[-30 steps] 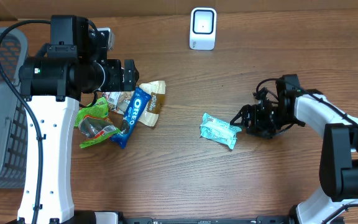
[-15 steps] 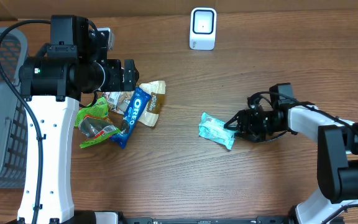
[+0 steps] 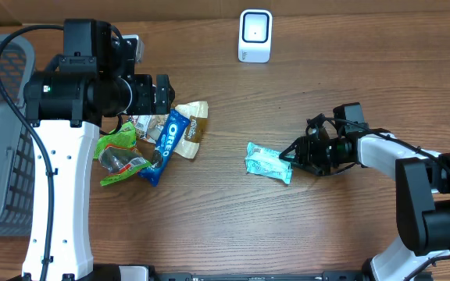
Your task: Scan the item barcode
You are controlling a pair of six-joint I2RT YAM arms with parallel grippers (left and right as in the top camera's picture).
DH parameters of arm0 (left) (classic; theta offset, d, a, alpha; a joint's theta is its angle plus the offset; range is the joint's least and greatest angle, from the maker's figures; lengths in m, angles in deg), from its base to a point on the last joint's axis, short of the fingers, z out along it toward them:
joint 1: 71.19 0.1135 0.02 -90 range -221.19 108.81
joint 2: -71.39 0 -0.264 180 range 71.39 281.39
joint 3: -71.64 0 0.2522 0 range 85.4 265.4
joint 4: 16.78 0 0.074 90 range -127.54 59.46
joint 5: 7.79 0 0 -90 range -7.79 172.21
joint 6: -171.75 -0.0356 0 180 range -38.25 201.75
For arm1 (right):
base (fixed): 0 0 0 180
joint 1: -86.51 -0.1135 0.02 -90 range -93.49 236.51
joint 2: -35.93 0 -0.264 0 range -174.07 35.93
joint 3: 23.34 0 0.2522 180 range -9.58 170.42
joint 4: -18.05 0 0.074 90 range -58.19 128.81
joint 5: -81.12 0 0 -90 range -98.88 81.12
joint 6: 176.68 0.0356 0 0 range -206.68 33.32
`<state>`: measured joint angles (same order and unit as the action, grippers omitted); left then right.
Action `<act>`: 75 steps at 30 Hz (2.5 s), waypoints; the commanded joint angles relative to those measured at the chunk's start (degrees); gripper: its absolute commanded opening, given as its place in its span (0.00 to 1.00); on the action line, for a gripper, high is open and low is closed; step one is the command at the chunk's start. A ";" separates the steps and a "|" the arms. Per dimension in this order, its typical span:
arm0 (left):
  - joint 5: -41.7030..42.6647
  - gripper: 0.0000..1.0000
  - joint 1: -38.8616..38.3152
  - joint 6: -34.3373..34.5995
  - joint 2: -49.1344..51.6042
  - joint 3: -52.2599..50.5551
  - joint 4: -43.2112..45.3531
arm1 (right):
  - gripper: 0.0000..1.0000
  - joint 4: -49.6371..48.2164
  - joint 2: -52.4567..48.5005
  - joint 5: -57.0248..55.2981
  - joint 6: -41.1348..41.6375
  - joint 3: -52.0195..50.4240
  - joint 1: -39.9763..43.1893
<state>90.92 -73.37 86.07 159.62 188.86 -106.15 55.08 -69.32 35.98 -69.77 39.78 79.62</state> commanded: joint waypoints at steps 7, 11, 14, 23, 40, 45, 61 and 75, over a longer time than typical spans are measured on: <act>-0.31 1.00 0.00 0.61 0.22 -0.22 0.00 | 0.55 -8.61 -0.22 -16.24 -0.81 -0.26 -0.28; -0.31 1.00 0.00 0.61 0.22 -0.22 0.00 | 0.59 -7.43 -0.20 -12.20 -0.83 1.40 -0.28; -0.31 1.00 0.00 0.61 0.22 -0.22 0.00 | 0.63 -3.13 -0.20 -11.72 -0.81 1.73 -0.28; -0.31 1.00 0.00 0.61 0.22 -0.22 0.00 | 0.70 3.65 -0.26 -8.72 -0.55 0.72 -3.54; -0.31 1.00 0.00 0.61 0.22 -0.22 0.00 | 0.14 -5.77 -0.31 -8.68 0.85 -1.77 -6.32; -0.31 1.00 0.00 0.61 0.22 -0.22 0.00 | 0.10 -6.60 -0.09 -2.14 -2.03 0.22 -4.66; -0.31 1.00 0.00 0.61 0.22 -0.22 0.00 | 0.04 16.04 4.63 15.23 -18.78 18.78 2.64; -0.31 1.00 0.00 0.61 0.22 -0.22 0.00 | 0.04 23.74 4.52 7.08 -22.34 20.76 3.67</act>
<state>90.92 -73.37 86.07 159.62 188.86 -106.13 77.68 -66.22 51.20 -91.72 59.04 82.83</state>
